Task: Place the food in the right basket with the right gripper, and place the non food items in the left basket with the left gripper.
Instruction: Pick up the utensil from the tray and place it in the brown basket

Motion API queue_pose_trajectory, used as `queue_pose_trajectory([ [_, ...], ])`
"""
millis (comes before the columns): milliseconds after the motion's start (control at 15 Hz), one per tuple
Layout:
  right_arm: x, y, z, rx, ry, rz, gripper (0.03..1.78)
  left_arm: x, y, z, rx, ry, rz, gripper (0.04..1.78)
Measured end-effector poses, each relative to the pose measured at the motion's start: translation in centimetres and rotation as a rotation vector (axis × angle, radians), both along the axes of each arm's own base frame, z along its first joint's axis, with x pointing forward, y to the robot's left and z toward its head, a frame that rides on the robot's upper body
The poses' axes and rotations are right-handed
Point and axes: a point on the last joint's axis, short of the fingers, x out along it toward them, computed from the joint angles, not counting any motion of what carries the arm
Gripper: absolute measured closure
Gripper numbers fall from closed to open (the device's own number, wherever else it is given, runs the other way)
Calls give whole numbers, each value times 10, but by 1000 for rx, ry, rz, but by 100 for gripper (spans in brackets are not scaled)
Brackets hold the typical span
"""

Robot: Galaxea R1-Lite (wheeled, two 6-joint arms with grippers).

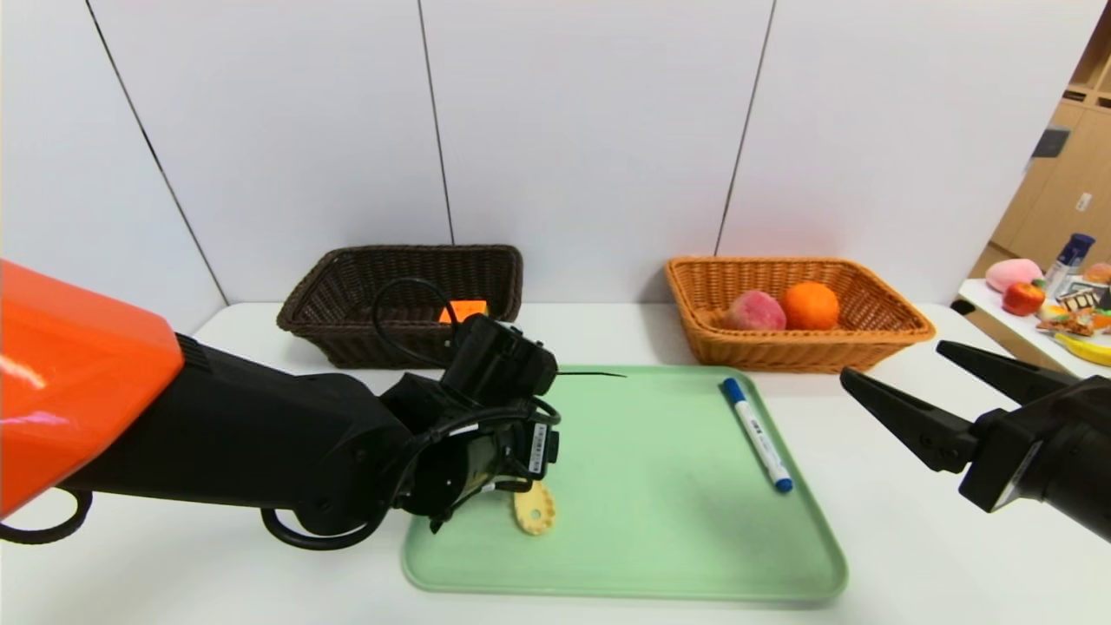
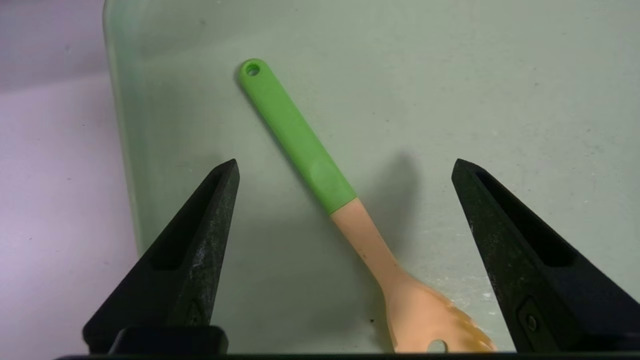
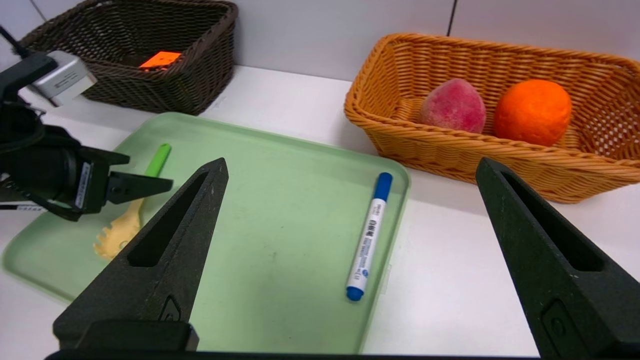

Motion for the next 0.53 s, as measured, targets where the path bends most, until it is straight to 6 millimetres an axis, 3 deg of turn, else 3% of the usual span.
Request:
queue_pose_trajectory([
  [200,0,-1,0,-7,-2,-4,10,0,1,-1,28,4,19,24],
  [533,-3,-2,-6,-15,14,-5,10,-8,9,15,75,11,47,18],
])
